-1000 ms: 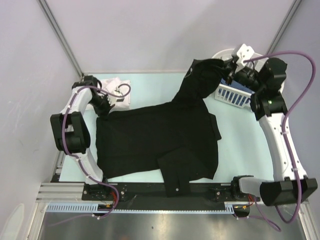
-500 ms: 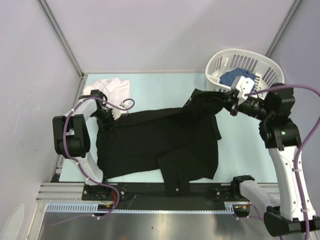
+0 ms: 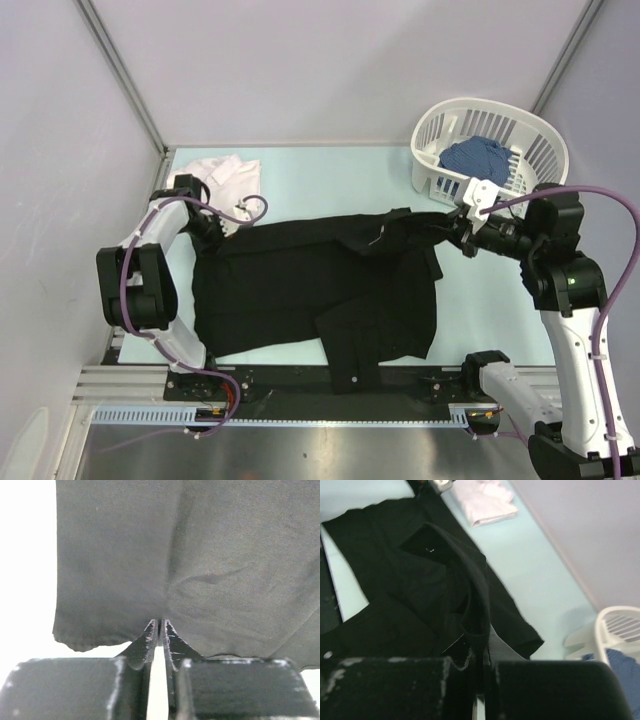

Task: Fold and stack the long sleeve shirts
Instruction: Fold the shirt

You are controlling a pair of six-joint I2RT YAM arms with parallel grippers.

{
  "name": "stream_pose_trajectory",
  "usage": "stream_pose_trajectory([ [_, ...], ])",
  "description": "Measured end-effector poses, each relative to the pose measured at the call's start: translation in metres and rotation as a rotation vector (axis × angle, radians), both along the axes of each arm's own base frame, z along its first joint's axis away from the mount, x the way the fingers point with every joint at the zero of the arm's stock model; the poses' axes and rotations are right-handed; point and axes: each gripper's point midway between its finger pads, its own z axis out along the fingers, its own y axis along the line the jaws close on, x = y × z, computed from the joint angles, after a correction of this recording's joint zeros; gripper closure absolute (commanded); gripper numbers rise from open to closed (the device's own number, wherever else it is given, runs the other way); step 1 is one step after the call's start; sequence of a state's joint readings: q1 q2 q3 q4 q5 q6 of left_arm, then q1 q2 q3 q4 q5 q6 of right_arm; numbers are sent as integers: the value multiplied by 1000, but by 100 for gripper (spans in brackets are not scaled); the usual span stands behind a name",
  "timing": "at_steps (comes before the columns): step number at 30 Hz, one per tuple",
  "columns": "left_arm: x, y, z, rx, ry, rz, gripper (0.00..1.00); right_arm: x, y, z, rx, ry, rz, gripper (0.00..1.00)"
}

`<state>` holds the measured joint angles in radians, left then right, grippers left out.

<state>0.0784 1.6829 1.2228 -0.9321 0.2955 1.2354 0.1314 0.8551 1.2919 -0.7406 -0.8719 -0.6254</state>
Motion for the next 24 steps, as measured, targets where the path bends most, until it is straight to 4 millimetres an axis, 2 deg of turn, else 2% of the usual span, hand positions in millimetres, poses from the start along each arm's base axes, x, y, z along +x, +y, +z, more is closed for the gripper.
stream_pose_trajectory([
  [1,0,1,0,5,1,1,62,-2,0,-6,-12,17,7,100],
  [4,0,1,0,4,2,4,49,-8,1,-20,-35,47,38,100],
  [6,-1,-1,1,-7,5,13,45,-10,5,-27,-34,59,60,100],
  [7,0,-3,4,-21,4,20,34,-9,7,-30,-32,60,72,100],
  [8,2,-6,8,-35,-3,26,33,-6,10,-34,-30,66,82,100],
  [9,6,-9,15,-56,-20,36,21,-5,14,-37,-26,72,101,100],
  [10,10,-12,22,-70,-38,42,16,-3,18,-39,-23,75,118,100],
  [11,15,-15,31,-91,-67,52,15,1,25,-43,-22,88,140,100],
  [14,29,-26,71,-162,-182,103,1,14,46,-57,-11,139,202,100],
  [21,38,-51,181,-355,-510,216,0,57,89,-101,7,313,266,100],
  [24,24,-68,231,-489,-626,225,0,75,104,-100,29,358,290,100],
])
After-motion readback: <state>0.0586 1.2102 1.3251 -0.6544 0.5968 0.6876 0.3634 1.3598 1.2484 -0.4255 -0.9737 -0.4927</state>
